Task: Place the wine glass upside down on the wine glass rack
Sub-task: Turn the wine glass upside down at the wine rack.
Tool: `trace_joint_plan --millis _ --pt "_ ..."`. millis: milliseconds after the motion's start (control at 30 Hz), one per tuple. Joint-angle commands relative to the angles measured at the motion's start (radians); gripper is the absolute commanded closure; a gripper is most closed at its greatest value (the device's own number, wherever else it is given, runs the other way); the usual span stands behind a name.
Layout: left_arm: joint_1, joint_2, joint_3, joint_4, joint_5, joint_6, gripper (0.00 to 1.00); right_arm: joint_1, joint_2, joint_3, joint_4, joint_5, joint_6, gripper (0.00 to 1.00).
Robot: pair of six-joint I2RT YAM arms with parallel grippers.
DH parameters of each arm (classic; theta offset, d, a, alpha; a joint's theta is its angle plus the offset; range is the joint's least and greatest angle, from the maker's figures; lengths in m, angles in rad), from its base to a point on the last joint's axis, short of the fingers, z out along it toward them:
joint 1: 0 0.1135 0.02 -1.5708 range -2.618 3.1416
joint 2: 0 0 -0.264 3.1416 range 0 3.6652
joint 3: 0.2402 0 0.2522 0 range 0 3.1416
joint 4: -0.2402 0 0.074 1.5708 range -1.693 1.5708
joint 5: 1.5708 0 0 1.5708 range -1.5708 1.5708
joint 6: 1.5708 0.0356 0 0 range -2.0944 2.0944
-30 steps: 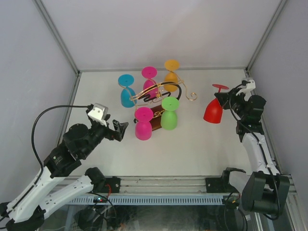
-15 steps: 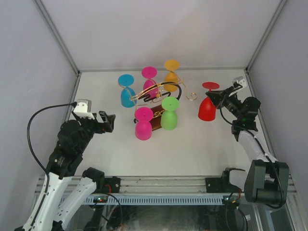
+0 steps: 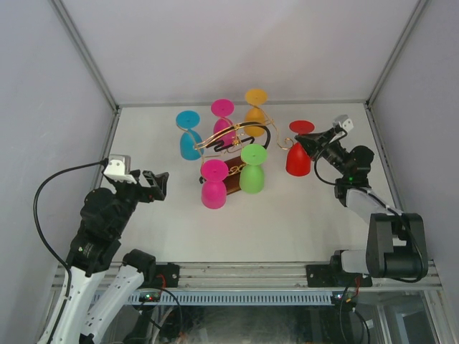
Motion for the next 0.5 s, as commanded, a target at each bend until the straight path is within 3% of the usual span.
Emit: trace_joint_plan --millis 0,467 --pt "0.007 -0.009 -0.01 0.028 0.021 0.019 0.07 0.005 0.056 0.002 0.164 0.013 0.0 1.0" --pt "0.008 0.011 0.011 -0.014 -0.018 0.045 0.07 0.09 0.129 -0.001 0.258 0.04 -0.012 1.0"
